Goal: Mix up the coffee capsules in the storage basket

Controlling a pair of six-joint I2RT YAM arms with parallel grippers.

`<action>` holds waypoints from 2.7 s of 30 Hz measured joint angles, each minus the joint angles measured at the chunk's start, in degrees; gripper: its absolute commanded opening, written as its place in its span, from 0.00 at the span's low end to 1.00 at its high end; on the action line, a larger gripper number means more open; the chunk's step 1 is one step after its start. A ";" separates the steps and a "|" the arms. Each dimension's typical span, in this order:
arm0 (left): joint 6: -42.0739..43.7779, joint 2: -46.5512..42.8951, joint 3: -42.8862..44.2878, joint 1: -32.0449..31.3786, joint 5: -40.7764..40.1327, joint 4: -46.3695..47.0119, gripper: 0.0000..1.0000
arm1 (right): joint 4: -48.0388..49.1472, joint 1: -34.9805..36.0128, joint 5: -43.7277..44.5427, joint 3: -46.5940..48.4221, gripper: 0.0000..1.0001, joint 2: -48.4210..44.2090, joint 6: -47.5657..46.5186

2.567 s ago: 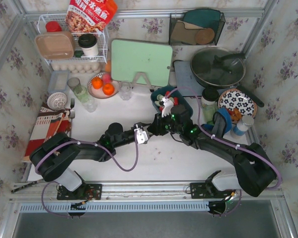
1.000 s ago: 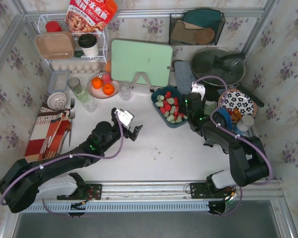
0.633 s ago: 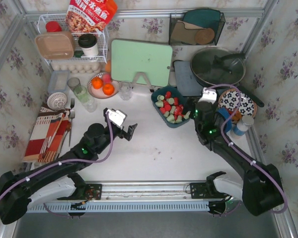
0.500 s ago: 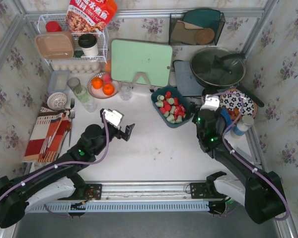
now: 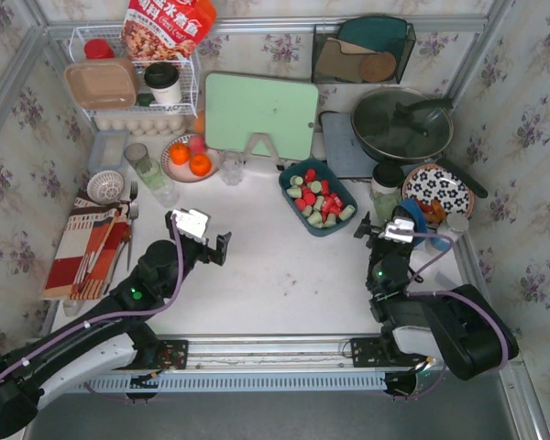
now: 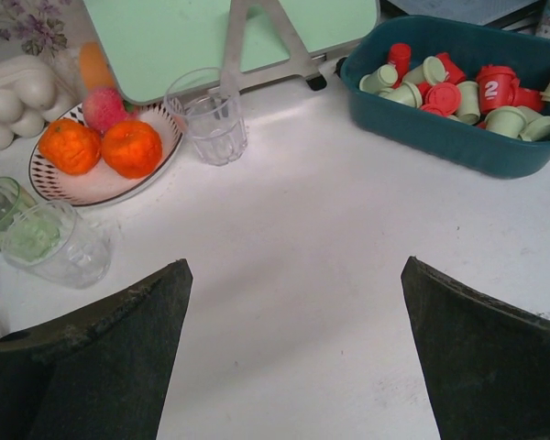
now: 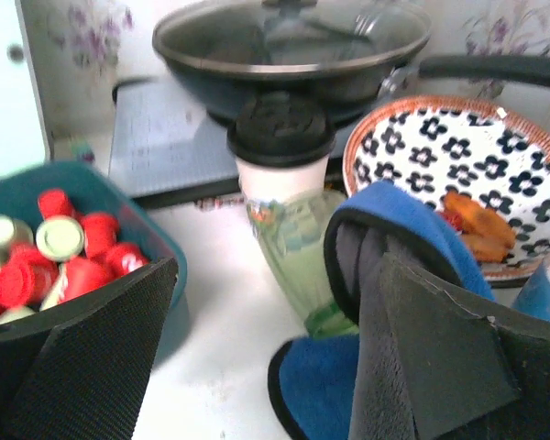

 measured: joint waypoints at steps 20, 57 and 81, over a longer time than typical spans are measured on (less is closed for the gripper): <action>-0.15 4.26 1.33 0.02 -1.07 -2.47 0.99 | 9.77 -1.09 -10.40 -0.02 1.00 18.56 -9.44; 2.25 20.02 2.05 24.65 -8.11 0.39 0.99 | -3.58 -19.50 -36.46 12.15 1.00 18.29 5.01; -1.77 31.85 -5.51 41.55 8.83 17.66 1.00 | -3.85 -19.50 -35.52 12.15 1.00 18.29 5.18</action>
